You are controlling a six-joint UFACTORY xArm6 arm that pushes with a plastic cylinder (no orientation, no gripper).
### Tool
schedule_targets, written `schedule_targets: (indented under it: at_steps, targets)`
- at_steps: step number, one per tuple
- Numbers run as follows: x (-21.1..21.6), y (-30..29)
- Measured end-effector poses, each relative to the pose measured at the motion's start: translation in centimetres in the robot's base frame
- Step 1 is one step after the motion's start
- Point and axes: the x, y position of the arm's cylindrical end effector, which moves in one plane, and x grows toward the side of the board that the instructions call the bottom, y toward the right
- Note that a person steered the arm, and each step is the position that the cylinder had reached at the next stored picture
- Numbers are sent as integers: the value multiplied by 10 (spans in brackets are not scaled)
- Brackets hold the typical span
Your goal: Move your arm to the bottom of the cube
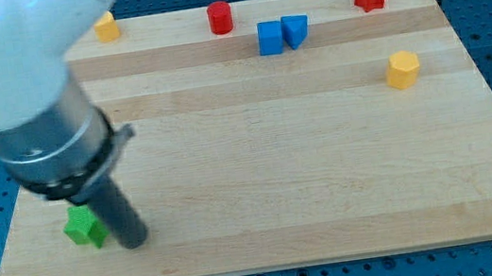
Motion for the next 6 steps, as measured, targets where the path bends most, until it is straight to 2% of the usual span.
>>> schedule_targets:
  at_steps: [1, 3, 4, 5, 6]
  targets:
    - [-23, 0]
    - [-28, -75]
    - [-37, -50]
    - [-72, 9]
    - [-76, 27]
